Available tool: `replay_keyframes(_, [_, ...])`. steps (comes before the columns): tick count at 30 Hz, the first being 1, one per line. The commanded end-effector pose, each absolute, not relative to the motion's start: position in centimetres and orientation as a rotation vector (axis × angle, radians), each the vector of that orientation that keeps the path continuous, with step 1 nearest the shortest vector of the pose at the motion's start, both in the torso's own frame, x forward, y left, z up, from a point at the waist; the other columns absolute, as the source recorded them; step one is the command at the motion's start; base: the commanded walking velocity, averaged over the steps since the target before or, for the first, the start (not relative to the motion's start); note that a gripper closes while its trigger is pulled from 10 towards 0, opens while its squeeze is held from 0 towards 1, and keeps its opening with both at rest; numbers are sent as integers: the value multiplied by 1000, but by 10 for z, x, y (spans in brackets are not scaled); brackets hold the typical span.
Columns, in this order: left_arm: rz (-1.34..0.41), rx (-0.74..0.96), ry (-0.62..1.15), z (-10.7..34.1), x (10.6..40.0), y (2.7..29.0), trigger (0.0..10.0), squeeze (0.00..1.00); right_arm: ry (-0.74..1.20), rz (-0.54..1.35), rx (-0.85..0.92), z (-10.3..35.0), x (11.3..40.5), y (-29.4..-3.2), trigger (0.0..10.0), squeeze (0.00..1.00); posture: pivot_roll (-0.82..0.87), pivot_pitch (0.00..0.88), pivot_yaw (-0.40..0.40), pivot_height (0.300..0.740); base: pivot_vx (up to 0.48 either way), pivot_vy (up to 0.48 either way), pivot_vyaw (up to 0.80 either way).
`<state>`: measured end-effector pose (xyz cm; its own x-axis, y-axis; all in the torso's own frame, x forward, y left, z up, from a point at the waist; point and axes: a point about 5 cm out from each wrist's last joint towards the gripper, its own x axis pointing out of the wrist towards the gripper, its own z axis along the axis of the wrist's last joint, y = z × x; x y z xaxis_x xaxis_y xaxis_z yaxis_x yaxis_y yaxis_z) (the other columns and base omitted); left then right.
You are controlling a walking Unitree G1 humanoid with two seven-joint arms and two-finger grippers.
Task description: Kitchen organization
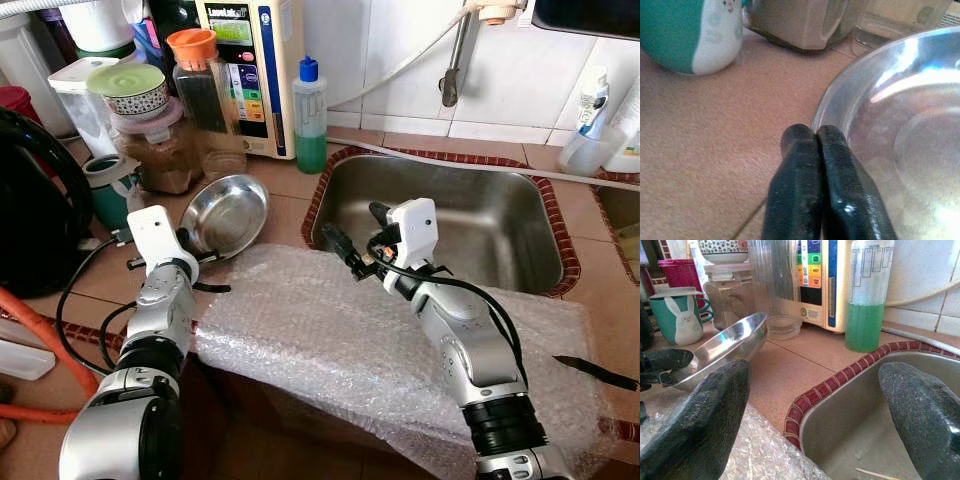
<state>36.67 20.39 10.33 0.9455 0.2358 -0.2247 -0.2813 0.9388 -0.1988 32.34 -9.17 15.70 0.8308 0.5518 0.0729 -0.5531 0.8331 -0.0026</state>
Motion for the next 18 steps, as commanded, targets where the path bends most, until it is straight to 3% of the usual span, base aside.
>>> replay_keyframes(1, [253, -242, 223, 100, 367, 202, 10000, 1000, -82, 588, 21, 160, 326, -91, 10000, 0, 64, 0, 65, 740, 0, 0, 0])
replay_keyframes(9, [226, -235, 188, 110, 371, 197, 10000, 1000, -84, 582, 19, 161, 326, -93, 10000, 0, 59, 0, 64, 740, 0, 0, 0])
replay_keyframes(18, [195, -208, -8, 144, 377, 192, 10000, 1000, -91, 582, 21, 163, 326, -92, 10000, 0, 62, 0, 58, 740, 0, 0, 0])
